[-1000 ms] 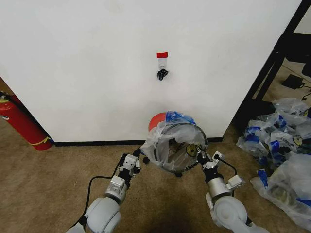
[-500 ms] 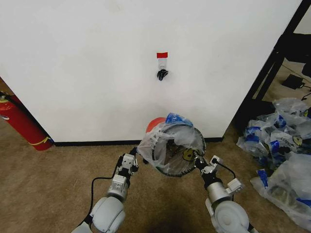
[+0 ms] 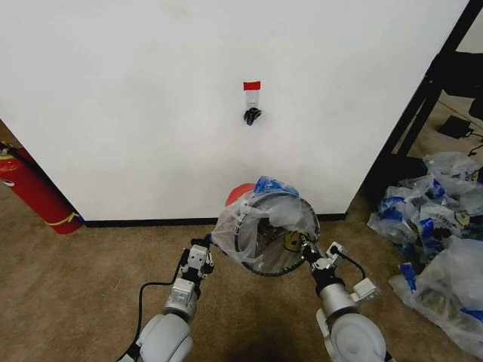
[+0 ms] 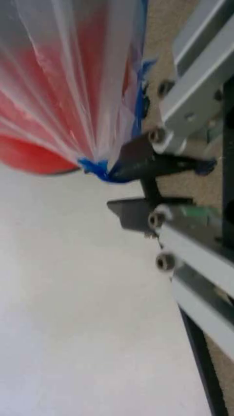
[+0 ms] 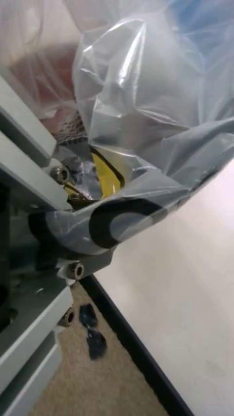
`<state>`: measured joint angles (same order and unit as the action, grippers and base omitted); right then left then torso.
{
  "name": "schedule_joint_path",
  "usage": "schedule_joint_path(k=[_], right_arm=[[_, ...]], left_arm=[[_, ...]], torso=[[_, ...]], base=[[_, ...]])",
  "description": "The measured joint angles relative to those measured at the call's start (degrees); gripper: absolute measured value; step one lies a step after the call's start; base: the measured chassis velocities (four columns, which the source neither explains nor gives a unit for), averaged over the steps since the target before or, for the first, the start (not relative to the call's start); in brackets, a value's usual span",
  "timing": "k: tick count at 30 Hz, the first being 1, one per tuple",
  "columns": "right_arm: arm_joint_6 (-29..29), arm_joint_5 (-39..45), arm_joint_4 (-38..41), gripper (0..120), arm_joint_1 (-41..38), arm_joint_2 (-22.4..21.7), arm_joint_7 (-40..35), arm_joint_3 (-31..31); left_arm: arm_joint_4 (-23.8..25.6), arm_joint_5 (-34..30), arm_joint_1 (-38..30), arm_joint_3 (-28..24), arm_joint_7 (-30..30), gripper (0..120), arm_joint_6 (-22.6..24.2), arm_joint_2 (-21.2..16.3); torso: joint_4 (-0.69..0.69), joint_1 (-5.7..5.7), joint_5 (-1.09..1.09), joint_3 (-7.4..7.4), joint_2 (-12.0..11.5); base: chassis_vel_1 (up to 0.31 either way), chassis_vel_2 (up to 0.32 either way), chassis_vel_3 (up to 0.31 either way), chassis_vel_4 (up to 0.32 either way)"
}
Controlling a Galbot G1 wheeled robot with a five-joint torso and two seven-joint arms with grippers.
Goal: Pick up the garbage bag from the wall and place it over the trash bin.
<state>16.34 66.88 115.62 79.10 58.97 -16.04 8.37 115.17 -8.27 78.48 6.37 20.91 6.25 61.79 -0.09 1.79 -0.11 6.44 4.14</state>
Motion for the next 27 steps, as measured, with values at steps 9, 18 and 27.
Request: schedule_joint_path(k=[9,18,27], right_arm=[[2.0,-1.2,-4.6,0,-4.0,3.9,-4.5,-1.6],[-0.7,-3.9,-6.0,0,-5.8,4.1,-11.4,-4.6],[-1.3,-5.0,-6.1,0,-7.1,1.5,-11.5,-8.0]], left_arm=[[2.5,1.8,4.4,2.0,0.0,48,-1.3,-1.3],[12.9,6.4,12.4,2.2,2.6,84,-1.6,2.3],[22.8,1.9,14.4,-3.2,-1.8,100,0.4,5.4]], torso=[[0.01,0.01,0.00,0.00,0.0],[0.02,0.01,0.01,0.00,0.0],[0.00,0.00,0.01,0.00,0.0]], base=[[0.000,0.000,0.000,0.000],[0.000,0.000,0.000,0.000],[0.000,0.000,0.000,0.000]])
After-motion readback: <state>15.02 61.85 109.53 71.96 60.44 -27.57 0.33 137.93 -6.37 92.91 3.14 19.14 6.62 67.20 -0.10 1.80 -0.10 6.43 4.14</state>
